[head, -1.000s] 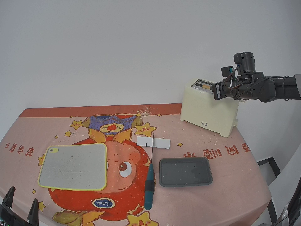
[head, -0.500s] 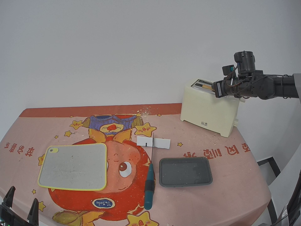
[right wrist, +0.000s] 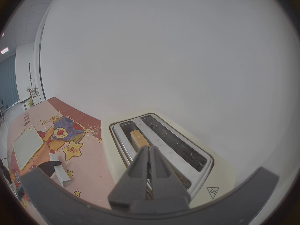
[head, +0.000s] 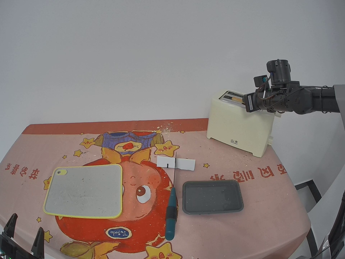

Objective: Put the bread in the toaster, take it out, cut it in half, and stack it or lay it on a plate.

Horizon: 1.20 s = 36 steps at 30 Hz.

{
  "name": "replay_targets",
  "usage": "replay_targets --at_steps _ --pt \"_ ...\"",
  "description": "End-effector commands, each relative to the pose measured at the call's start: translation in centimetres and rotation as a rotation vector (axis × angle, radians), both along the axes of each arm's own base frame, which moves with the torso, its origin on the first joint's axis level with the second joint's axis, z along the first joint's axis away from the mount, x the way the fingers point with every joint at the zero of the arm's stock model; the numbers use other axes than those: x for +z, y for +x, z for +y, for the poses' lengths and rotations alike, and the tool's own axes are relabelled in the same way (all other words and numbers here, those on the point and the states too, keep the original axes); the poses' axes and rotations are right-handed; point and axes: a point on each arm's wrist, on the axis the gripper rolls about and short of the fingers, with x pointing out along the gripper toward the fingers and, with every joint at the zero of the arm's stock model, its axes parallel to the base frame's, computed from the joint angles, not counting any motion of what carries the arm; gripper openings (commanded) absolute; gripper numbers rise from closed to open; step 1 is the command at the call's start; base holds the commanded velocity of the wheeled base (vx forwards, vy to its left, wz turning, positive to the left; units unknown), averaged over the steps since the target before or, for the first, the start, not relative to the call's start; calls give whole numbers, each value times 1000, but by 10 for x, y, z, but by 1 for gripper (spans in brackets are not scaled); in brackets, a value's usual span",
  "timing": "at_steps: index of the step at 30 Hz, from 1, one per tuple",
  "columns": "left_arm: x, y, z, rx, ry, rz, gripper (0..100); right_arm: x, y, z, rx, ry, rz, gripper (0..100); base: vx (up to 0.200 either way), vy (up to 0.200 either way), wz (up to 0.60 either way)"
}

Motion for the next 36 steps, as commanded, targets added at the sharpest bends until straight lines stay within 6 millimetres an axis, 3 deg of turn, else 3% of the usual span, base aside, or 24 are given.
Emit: replay_targets --at_steps 1,17,21,25,33,36 --pt "-5 1 0 0 0 17 100 -3 3 3 7 -3 11 0 0 0 0" --pt "-5 1 0 0 0 17 100 -1 12 17 26 0 -8 0 0 0 0" --pt "-5 1 0 0 0 17 100 13 12 9 6 9 -50 0 0 0 0" --pt "-5 1 0 0 0 17 100 28 0 -8 -23 12 -65 0 0 0 0" --pt "-5 1 0 0 0 17 100 33 -24 -41 -72 -3 -44 0 0 0 0" --pt "-5 1 0 0 0 17 100 31 -32 -44 -60 -22 -39 0 0 0 0"
